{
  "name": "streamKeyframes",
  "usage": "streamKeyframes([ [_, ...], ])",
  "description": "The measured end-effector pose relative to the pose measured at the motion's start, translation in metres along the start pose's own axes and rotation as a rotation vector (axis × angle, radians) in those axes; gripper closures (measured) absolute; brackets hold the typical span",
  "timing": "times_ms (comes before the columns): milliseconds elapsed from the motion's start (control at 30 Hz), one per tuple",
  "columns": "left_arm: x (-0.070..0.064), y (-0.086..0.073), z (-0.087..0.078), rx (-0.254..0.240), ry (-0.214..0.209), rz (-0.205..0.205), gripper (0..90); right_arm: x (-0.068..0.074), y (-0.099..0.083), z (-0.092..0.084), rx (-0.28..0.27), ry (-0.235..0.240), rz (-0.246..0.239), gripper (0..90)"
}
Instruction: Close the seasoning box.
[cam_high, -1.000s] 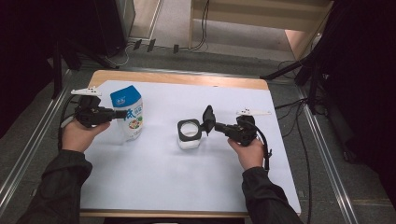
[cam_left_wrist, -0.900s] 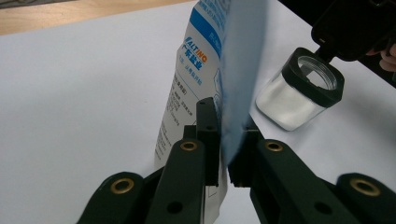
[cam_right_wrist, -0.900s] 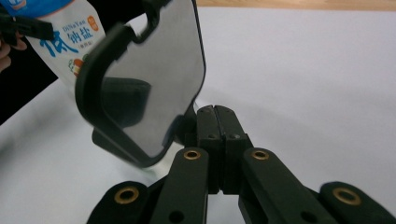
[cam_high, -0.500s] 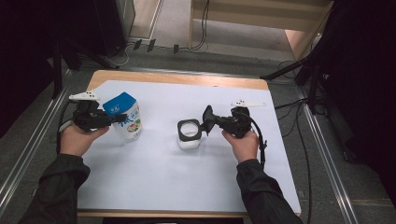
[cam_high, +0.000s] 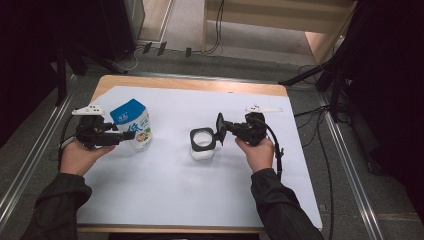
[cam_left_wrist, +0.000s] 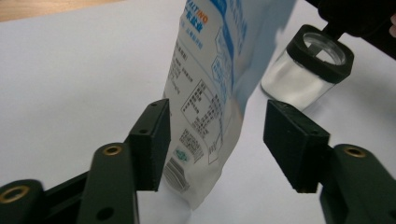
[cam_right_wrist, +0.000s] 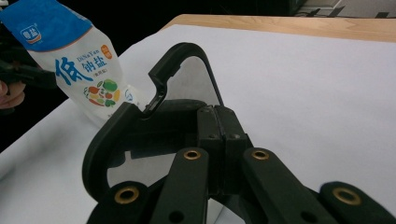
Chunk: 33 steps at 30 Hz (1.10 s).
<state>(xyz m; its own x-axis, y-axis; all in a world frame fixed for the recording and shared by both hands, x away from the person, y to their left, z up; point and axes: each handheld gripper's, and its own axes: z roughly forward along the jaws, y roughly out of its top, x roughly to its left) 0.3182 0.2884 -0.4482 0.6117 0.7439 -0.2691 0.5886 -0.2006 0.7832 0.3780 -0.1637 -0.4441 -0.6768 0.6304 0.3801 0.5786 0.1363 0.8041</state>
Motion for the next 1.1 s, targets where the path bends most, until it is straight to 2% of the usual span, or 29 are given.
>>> streamKeyframes([
  [200, 0.000, -0.005, 0.001, 0.001, -0.007, 0.001, 36.8, 0.002, -0.001, 0.003, 0.005, 0.006, -0.001, 90.0],
  [433, 0.002, -0.008, 0.000, -0.005, -0.006, -0.001, 35.5, 0.008, -0.003, 0.005, 0.017, 0.020, -0.014, 90.0],
  [567, 0.002, -0.008, -0.002, -0.029, -0.016, 0.027, 35.6, 0.012, -0.006, 0.004, 0.023, 0.026, -0.021, 90.0],
  [667, 0.003, -0.008, -0.001, -0.023, -0.019, 0.018, 35.6, 0.014, -0.006, 0.007, 0.032, 0.031, -0.024, 90.0],
  [967, 0.003, -0.010, -0.001, 0.000, -0.017, 0.033, 35.3, 0.018, -0.009, 0.017, 0.069, 0.024, -0.068, 90.0],
  [1100, 0.003, -0.010, 0.001, 0.012, -0.019, 0.031, 34.2, 0.017, -0.008, 0.014, 0.055, 0.006, -0.094, 81.5],
])
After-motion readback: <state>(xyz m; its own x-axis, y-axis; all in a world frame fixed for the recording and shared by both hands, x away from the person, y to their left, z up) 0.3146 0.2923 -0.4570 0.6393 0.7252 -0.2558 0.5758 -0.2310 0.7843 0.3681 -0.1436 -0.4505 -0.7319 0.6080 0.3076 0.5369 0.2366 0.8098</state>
